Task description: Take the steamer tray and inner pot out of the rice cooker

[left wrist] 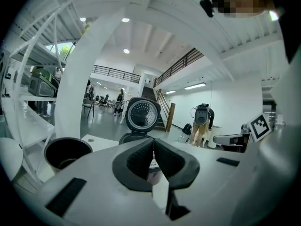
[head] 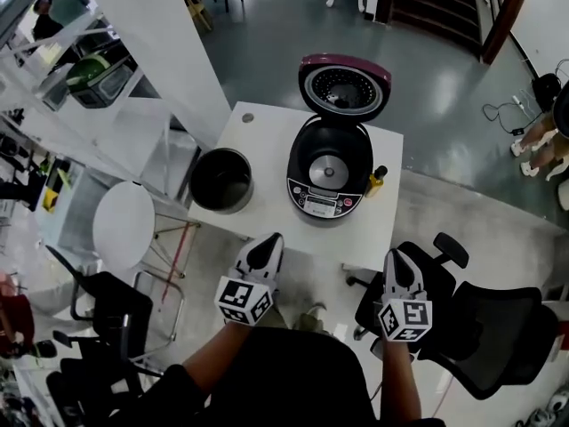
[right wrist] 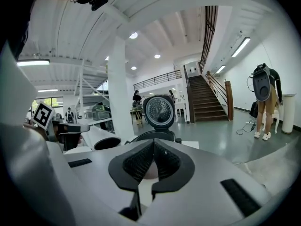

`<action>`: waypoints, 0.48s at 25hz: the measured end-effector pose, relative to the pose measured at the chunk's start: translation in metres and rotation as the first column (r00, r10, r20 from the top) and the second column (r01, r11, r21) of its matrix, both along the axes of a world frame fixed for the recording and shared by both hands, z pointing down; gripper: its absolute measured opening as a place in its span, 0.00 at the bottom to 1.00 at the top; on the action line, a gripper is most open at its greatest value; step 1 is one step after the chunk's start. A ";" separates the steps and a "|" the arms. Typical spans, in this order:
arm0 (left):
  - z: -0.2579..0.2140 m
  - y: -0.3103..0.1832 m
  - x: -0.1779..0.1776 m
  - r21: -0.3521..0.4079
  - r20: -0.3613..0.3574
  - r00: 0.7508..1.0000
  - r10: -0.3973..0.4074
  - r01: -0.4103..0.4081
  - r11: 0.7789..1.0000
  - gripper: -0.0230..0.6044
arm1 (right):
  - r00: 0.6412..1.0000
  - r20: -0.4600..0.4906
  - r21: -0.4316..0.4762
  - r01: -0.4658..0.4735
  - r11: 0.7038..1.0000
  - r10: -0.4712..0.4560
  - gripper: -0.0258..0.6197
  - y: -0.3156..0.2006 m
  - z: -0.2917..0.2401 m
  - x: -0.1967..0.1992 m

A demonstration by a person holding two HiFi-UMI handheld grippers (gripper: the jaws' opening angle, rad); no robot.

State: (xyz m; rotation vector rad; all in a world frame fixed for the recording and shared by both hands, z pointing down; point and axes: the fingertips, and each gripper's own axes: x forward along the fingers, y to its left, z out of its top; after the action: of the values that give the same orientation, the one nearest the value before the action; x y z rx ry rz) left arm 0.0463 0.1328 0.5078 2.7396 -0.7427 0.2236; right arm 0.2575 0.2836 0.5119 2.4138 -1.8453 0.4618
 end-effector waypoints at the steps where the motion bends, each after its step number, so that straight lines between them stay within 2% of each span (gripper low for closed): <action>1: -0.002 0.005 -0.001 0.002 -0.008 1.000 -0.010 0.010 1.000 0.05 | 1.000 -0.010 -0.002 0.007 1.000 -0.007 0.04 0.004 -0.002 -0.001; 5: -0.007 0.016 -0.007 0.028 -0.016 1.000 -0.004 0.004 1.000 0.05 | 0.999 -0.049 0.002 0.000 1.000 0.000 0.04 0.016 -0.009 -0.005; 12: -0.012 0.016 -0.012 0.060 -0.010 1.000 -0.003 0.004 0.998 0.05 | 0.997 -0.063 0.001 -0.045 0.999 0.045 0.04 0.035 -0.014 -0.011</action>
State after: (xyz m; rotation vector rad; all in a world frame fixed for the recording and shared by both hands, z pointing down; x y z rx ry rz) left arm 0.0343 0.1485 0.4961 2.7940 -0.7632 0.1892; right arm 0.2467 0.3190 0.4976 2.4452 -1.7688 0.3839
